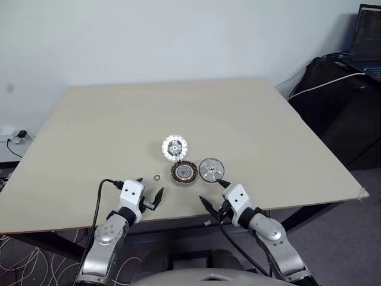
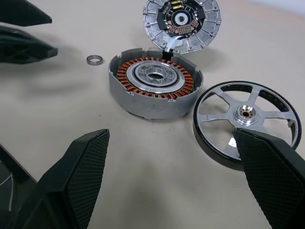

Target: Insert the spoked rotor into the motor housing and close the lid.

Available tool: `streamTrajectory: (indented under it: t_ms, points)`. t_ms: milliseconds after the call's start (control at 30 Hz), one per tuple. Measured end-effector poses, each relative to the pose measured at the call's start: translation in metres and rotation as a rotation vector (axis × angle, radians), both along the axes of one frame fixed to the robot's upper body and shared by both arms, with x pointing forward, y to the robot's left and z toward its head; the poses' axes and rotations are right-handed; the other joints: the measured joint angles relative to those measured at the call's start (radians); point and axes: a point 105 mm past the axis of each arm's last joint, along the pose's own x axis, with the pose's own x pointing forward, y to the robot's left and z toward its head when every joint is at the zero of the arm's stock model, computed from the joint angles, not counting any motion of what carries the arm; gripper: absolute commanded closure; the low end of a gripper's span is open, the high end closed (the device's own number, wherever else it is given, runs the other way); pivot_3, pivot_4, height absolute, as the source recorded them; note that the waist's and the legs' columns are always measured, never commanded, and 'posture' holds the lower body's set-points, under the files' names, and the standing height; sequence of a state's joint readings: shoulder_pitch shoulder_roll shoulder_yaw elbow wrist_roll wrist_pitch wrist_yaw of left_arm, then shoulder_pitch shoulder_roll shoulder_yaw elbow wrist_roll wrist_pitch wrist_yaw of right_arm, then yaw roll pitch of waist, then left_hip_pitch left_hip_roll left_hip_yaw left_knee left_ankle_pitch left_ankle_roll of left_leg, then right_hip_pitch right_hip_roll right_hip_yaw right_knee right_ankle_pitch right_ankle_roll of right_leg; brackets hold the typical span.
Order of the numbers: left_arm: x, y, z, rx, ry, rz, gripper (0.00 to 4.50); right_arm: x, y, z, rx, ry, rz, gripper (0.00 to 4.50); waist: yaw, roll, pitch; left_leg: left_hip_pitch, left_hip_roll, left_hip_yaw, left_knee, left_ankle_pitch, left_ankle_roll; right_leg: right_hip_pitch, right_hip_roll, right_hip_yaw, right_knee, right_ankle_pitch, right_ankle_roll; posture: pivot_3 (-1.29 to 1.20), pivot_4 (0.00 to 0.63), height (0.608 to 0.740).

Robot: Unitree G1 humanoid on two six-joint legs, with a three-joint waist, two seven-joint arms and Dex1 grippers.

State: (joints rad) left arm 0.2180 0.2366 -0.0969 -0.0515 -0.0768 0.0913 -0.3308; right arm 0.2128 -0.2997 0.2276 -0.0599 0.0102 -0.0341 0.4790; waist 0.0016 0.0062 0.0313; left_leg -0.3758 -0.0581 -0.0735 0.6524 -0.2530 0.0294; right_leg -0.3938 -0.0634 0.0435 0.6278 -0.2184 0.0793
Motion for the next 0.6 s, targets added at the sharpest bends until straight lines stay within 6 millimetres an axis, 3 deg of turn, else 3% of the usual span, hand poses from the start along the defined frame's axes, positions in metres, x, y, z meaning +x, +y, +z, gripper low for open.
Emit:
streamTrajectory:
  t_ms: [267,600]
  points:
    - [0.020,0.000,-0.006,0.073,0.051,0.006,0.00,0.001,0.002,0.001,0.006,-0.004,-0.003,0.02,0.003,-0.001,-0.001,0.001,0.000,0.000,0.001,0.000,0.000,0.001,0.001,0.000,0.000,0.000,0.000,0.00,0.000,0.740]
    - [0.031,-0.011,-0.012,0.048,0.133,-0.020,0.00,0.003,0.003,0.007,0.011,-0.017,-0.014,0.02,0.005,-0.001,-0.001,0.001,0.000,0.000,0.001,0.000,0.000,0.001,0.001,0.000,0.000,0.000,0.000,0.00,0.000,0.740]
